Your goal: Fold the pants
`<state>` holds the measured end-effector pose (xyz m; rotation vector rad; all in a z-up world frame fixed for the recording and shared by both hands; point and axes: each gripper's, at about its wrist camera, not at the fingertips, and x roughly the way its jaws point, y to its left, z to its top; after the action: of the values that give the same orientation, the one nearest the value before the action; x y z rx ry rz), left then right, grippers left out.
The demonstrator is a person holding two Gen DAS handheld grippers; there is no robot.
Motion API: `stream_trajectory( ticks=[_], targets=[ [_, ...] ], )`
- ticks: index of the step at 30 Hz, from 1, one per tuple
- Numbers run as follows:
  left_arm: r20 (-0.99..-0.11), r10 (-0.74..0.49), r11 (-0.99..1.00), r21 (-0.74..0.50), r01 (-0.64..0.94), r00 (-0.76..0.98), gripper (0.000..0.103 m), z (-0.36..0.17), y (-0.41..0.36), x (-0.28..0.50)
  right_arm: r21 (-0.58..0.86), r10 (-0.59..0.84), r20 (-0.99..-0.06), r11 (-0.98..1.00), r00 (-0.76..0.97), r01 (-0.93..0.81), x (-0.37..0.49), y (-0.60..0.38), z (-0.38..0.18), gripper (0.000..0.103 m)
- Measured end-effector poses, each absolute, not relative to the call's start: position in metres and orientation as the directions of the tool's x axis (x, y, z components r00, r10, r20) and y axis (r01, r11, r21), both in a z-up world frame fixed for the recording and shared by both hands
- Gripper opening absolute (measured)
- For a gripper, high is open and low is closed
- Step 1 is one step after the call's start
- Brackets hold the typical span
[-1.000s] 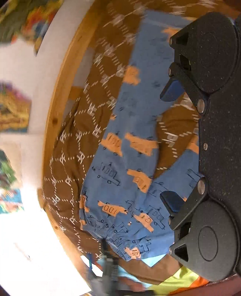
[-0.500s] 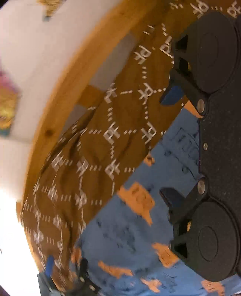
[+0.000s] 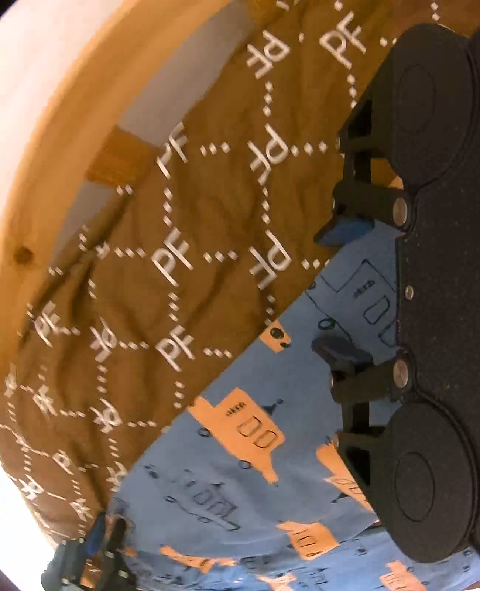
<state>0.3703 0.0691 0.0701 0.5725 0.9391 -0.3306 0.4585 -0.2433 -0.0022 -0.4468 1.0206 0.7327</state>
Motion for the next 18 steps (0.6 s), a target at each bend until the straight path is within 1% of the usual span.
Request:
stream_trajectory(
  ticks=[2,3,4,5,9,11,13,16,18],
  targets=[
    [-0.821,-0.012,0.802,0.333,0.496,0.571,0.002,0.073,0.068,0.367,-0.012,0.34,-0.881,0.677,0.328,-0.736,0.454,-0.24,-0.002,0.03],
    [-0.814,-0.005,0.805,0.342,0.486,0.581,0.001,0.075,0.067,0.366,-0.03,0.335,-0.879,0.671,0.339,-0.741,0.451,-0.238,-0.002,0.024],
    [-0.808,0.001,0.813,0.344,0.47,0.589,0.001,0.077,0.068,0.366,-0.056,0.325,-0.876,0.666,0.356,-0.744,0.448,-0.237,-0.001,0.01],
    [-0.802,0.005,0.822,0.343,0.454,0.597,0.001,0.08,0.068,0.365,-0.074,0.318,-0.873,0.663,0.371,-0.745,0.445,-0.236,0.0,0.003],
    [-0.767,0.01,0.844,0.35,0.406,0.641,0.001,0.092,0.068,0.358,-0.152,0.297,-0.841,0.671,0.452,-0.725,0.437,-0.231,0.009,0.0],
    [-0.741,0.014,0.853,0.359,0.379,0.671,0.001,0.1,0.068,0.354,-0.219,0.267,-0.801,0.703,0.536,-0.677,0.439,-0.229,0.02,0.0],
    [-0.712,0.027,0.871,0.362,0.333,0.702,0.001,0.107,0.069,0.355,-0.24,0.262,-0.754,0.744,0.602,-0.624,0.445,-0.228,0.033,0.0],
    [-0.691,0.065,0.896,0.359,0.263,0.72,0.001,0.111,0.075,0.361,-0.257,0.27,-0.696,0.771,0.665,-0.582,0.451,-0.224,0.044,0.0],
    [-0.697,0.096,0.892,0.377,0.249,0.711,0.001,0.104,0.075,0.368,-0.256,0.259,-0.697,0.781,0.669,-0.57,0.46,-0.218,0.037,0.0]
  ],
)
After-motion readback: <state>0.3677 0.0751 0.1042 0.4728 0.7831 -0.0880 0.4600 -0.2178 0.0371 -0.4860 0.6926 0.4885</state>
